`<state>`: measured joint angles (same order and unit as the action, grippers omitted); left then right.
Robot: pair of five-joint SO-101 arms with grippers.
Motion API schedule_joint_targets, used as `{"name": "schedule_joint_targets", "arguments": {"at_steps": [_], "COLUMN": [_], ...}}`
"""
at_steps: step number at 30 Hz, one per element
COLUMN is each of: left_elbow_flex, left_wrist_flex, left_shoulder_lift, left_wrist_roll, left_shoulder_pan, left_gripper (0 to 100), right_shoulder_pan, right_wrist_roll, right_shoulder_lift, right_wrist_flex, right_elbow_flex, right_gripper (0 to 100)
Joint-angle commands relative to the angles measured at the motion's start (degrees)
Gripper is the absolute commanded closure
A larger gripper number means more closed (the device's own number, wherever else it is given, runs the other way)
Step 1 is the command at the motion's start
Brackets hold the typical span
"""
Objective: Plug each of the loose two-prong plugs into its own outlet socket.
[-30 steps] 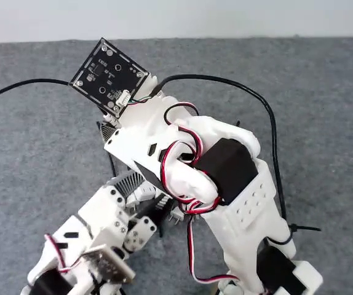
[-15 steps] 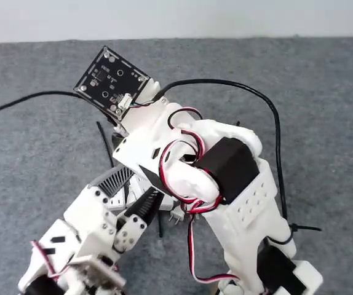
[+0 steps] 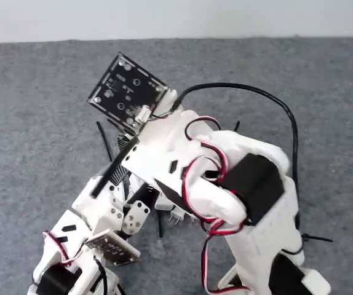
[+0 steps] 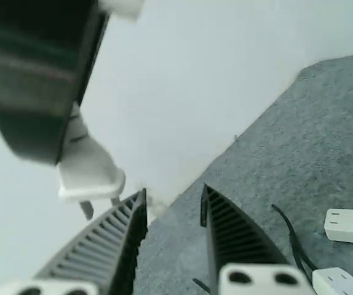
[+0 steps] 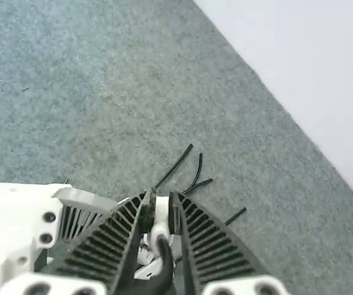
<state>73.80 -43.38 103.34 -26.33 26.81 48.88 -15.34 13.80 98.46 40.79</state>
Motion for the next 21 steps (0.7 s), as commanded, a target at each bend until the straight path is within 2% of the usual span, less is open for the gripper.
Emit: {"name": "schedule_joint_targets", "arguments": {"at_steps": [1,14,21], "left_elbow_flex": [-0.57,-0.22,2.33], "left_wrist_flex": [2.2,1.85,2.29], "left_shoulder_lift": [0.97,0.97,0.97], "left_wrist_roll": [1.49,1.58,1.58], "left_shoulder_pan": [-1.41,-1.41,-1.41], "left_gripper": [86,86,86], "right_shoulder_pan": [0.22,-0.13,-8.92], "right_wrist_roll": [-0.97,-1.05,-1.23], "right_shoulder_lift": [2.15,2.07,0.75], "right_wrist_flex": [2.77,4.09,2.68], "right_elbow_flex": [2.64,2.46,2.46], "right_gripper": [99.1,99.1,99.1]}}
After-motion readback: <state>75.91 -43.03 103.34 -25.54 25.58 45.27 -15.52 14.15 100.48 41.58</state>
